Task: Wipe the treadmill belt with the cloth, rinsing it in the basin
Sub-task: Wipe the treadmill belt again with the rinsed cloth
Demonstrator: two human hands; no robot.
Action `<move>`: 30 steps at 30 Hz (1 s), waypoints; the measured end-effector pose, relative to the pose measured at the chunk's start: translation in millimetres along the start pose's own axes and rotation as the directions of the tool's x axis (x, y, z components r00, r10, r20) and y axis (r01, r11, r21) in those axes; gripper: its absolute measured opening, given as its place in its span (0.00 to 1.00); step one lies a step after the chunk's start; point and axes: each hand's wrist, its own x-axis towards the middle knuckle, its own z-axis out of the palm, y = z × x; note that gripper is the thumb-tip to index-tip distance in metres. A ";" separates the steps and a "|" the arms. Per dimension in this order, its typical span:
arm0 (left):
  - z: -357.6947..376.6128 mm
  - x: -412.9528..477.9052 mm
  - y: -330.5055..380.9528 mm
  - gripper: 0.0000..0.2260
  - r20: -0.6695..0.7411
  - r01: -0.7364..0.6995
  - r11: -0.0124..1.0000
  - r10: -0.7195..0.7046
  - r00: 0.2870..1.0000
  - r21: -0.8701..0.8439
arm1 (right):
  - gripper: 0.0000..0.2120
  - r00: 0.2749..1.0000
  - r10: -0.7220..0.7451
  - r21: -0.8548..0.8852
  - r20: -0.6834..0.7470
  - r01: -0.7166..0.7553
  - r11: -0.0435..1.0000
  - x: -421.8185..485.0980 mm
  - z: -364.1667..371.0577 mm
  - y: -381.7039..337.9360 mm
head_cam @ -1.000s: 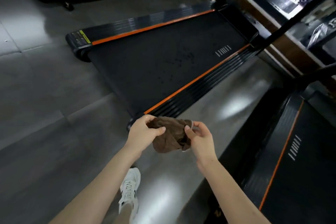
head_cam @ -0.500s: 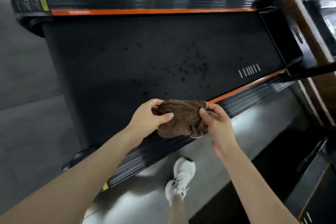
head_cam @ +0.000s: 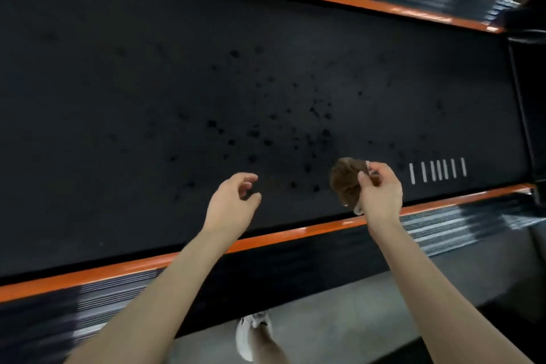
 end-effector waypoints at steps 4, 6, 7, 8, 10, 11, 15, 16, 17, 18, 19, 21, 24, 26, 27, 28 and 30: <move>40.0 10.0 4.0 0.15 -0.018 -0.029 0.999 0.030 0.999 0.037 | 0.15 0.999 -0.017 -0.257 -0.047 0.004 0.966 38.9 -13.9 36.7; 57.9 13.3 4.1 0.15 -0.019 -0.070 0.994 0.072 0.997 0.081 | 0.22 0.998 -0.064 -0.394 -0.019 0.051 0.918 50.3 -19.2 52.2; 66.9 15.1 2.3 0.16 -0.020 -0.093 0.989 0.096 0.995 0.112 | 0.25 0.996 -0.093 -0.432 -0.014 0.078 0.898 54.7 -20.1 58.8; 75.9 17.0 -1.1 0.16 -0.028 -0.114 0.982 0.120 0.992 0.148 | 0.25 0.990 -0.143 -0.451 0.006 0.130 0.883 59.2 -18.5 66.4; 91.3 18.4 -12.2 0.16 -0.063 -0.144 0.963 0.162 0.985 0.227 | 0.26 0.943 -0.289 -0.480 0.163 0.332 0.812 66.1 -8.6 80.9; 97.4 18.4 -18.3 0.16 -0.079 -0.156 0.951 0.182 0.980 0.266 | 0.27 0.895 -0.334 -0.483 0.296 0.442 0.756 70.0 -0.6 88.5; 119.9 17.6 -38.8 0.17 -0.095 -0.224 0.893 0.281 0.955 0.389 | 0.30 0.747 -0.215 -0.511 0.630 0.606 0.609 91.9 26.9 115.6; 125.2 18.3 -42.2 0.17 -0.105 -0.241 0.879 0.308 0.945 0.412 | 0.29 0.737 -0.241 -0.499 0.631 0.624 0.602 99.2 29.0 122.7; 130.2 19.8 -44.9 0.17 -0.123 -0.261 0.865 0.342 0.931 0.429 | 0.29 0.717 -0.299 -0.475 0.630 0.660 0.583 105.1 28.7 129.6; 135.3 21.8 -46.7 0.16 -0.145 -0.282 0.850 0.379 0.914 0.444 | 0.28 0.683 -0.362 -0.453 0.635 0.708 0.542 110.9 27.6 137.0; 141.3 24.4 -47.7 0.15 -0.171 -0.304 0.835 0.419 0.892 0.459 | 0.28 0.637 -0.420 -0.434 0.646 0.759 0.484 116.0 25.5 143.9; 157.9 33.9 -47.9 0.14 -0.236 -0.328 0.804 0.488 0.840 0.497 | 0.27 0.531 -0.520 -0.393 0.669 0.847 0.358 129.5 22.3 155.7; 187.1 55.0 -42.8 0.16 -0.291 -0.305 0.758 0.540 0.790 0.577 | 0.25 0.309 -0.608 -0.296 0.731 0.947 0.125 163.2 13.0 163.7; 207.1 70.2 -35.5 0.17 -0.294 -0.255 0.717 0.545 0.785 0.649 | 0.24 0.156 -0.639 -0.219 0.754 0.975 -0.020 193.7 2.0 167.4; 217.5 78.2 -30.5 0.18 -0.286 -0.219 0.690 0.538 0.793 0.689 | 0.24 0.123 -0.654 -0.197 0.746 0.980 -0.040 207.3 -2.5 168.9; 228.2 86.5 -25.3 0.19 -0.279 -0.182 0.661 0.528 0.802 0.728 | 0.24 0.122 -0.672 -0.183 0.731 0.983 -0.020 217.2 -4.3 171.1; 249.6 105.2 -16.3 0.21 -0.286 -0.112 0.615 0.510 0.811 0.780 | 0.23 0.152 -0.724 -0.156 0.673 0.986 0.062 223.3 1.4 178.8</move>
